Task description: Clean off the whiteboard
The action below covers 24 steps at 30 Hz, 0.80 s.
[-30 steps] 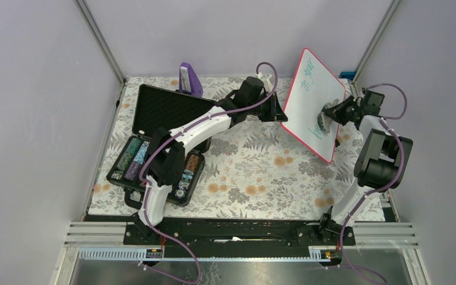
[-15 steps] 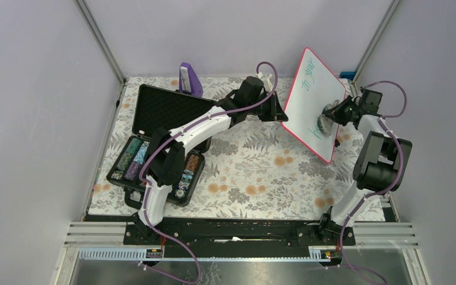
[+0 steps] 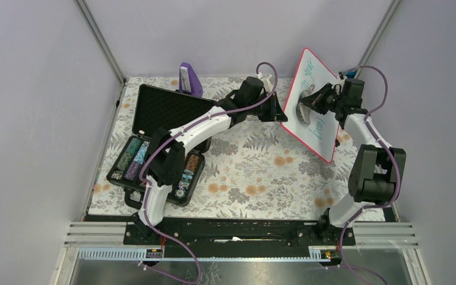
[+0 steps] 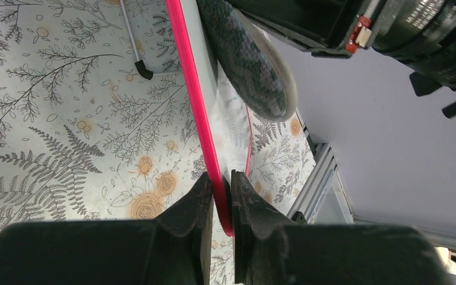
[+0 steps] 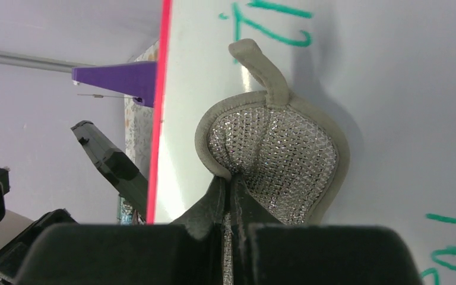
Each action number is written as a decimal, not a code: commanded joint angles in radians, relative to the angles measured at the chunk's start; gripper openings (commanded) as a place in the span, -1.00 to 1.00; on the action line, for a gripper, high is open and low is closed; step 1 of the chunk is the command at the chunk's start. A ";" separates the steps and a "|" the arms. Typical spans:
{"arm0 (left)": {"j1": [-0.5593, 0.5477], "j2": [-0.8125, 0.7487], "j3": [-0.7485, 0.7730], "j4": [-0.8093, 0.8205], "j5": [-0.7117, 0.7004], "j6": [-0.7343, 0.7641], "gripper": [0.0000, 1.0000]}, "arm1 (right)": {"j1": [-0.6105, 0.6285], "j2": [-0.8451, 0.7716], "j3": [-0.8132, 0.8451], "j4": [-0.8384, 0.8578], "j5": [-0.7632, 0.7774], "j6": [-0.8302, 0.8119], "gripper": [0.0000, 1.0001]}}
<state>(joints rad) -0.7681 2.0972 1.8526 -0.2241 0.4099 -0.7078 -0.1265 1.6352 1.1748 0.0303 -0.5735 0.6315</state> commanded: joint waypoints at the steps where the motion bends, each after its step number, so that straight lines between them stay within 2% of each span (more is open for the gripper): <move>1: -0.040 -0.018 -0.019 0.025 0.044 0.068 -1.00 | -0.079 0.098 -0.059 -0.006 -0.040 0.001 -1.00; 8: -0.040 -0.014 -0.023 0.027 0.050 0.064 -1.00 | -0.257 0.152 -0.216 -0.007 -0.028 -0.082 -1.00; 15: -0.040 -0.015 -0.023 0.027 0.050 0.065 -1.00 | -0.264 0.126 -0.214 -0.056 0.016 -0.112 -1.00; 19: -0.040 -0.014 -0.021 0.026 0.053 0.062 -1.00 | -0.203 0.057 -0.224 -0.058 0.015 -0.099 -1.00; 24: -0.040 -0.011 -0.021 0.028 0.057 0.058 -1.00 | -0.029 -0.077 -0.223 -0.076 0.058 -0.064 -1.00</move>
<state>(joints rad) -0.7677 2.0953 1.8469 -0.2161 0.4114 -0.7074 -0.3401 1.6657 0.9760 0.0895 -0.4931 0.5587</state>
